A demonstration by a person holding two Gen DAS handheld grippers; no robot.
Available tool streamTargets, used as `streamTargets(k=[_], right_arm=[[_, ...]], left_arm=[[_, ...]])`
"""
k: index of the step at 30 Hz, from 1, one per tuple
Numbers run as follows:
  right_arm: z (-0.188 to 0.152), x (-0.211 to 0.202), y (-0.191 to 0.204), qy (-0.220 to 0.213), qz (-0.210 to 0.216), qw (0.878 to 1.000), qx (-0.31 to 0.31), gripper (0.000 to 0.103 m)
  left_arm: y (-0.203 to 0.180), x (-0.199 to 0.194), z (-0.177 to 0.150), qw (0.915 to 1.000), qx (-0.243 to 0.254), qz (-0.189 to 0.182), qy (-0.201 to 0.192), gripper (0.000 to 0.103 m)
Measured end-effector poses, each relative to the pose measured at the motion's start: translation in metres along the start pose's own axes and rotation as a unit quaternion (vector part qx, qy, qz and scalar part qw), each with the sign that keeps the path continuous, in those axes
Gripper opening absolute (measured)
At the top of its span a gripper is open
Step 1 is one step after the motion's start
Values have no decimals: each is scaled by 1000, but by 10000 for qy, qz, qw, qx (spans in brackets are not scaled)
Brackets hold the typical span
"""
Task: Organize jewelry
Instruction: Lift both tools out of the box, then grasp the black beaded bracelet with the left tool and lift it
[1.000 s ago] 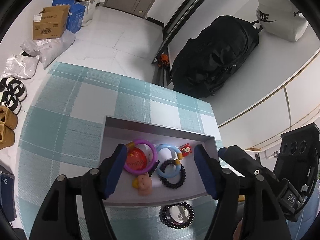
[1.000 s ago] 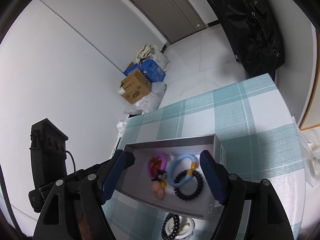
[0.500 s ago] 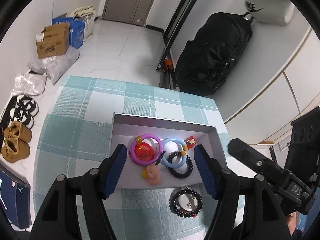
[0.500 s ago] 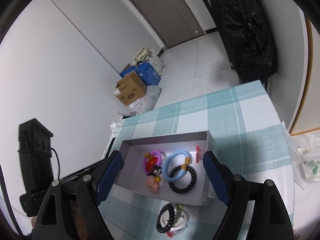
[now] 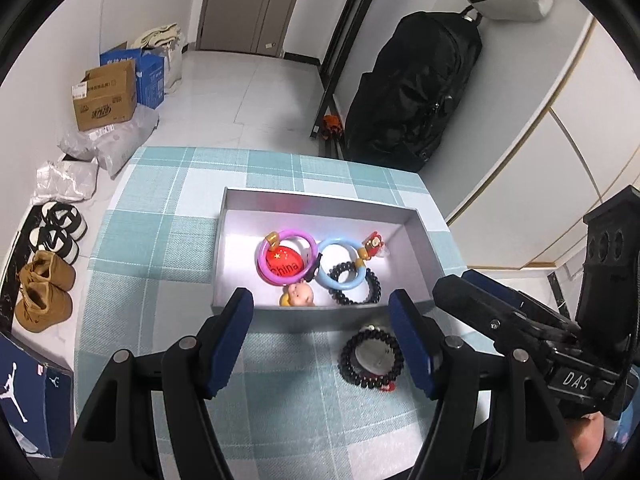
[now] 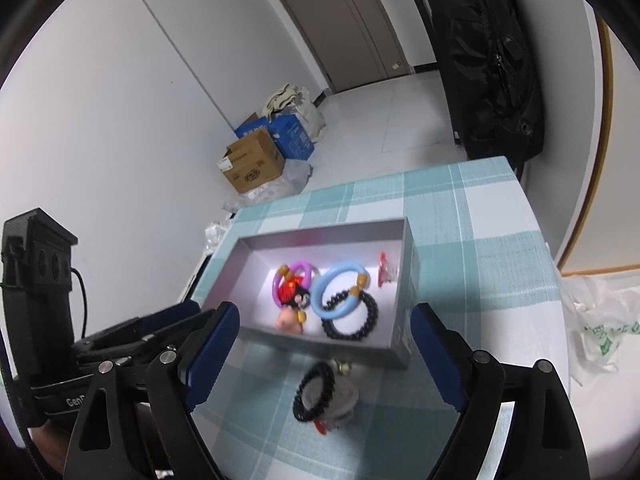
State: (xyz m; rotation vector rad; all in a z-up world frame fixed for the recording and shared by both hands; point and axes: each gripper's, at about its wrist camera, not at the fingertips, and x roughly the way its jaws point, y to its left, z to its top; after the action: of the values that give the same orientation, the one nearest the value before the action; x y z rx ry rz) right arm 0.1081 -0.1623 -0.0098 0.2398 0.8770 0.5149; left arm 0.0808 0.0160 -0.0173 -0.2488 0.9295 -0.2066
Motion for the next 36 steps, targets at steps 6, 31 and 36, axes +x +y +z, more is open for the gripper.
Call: streamTargets(k=[6,31,36], right_arm=[[-14,-11,0,-30,-186,9998,-108,92],[-42,-22,-45,581,-911,9929,505,103],[-44,-24,-54,619,-928,9913,701,103]], left_arm=[[-4,-7,-13,10000,74,-52,-8,66],[-21,44,-37,9936,244,-523,975,68],[-27,60,-36,9921,321,-571,1073,68]])
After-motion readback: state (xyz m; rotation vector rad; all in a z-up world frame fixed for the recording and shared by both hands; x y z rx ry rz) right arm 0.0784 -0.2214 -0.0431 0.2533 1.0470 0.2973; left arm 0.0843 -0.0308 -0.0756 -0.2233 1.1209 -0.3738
